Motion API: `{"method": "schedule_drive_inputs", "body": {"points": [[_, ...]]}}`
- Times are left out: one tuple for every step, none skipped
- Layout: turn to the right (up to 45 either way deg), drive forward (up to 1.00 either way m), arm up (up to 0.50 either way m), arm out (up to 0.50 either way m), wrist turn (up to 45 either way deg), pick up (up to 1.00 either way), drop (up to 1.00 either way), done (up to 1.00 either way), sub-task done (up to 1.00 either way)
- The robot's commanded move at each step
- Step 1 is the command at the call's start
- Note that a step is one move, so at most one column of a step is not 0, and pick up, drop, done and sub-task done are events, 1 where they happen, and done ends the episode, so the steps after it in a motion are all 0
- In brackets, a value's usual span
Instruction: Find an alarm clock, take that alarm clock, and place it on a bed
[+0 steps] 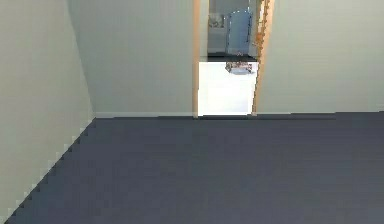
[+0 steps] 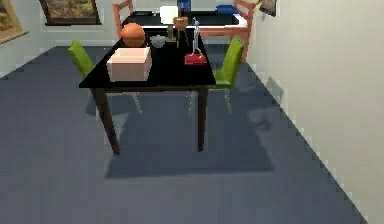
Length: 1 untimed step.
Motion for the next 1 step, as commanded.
{"method": "schedule_drive_inputs", "body": {"points": [[-45.0,0.0,0.0,0.0,0.0,0.0,0.0,0.0,0.0]]}}
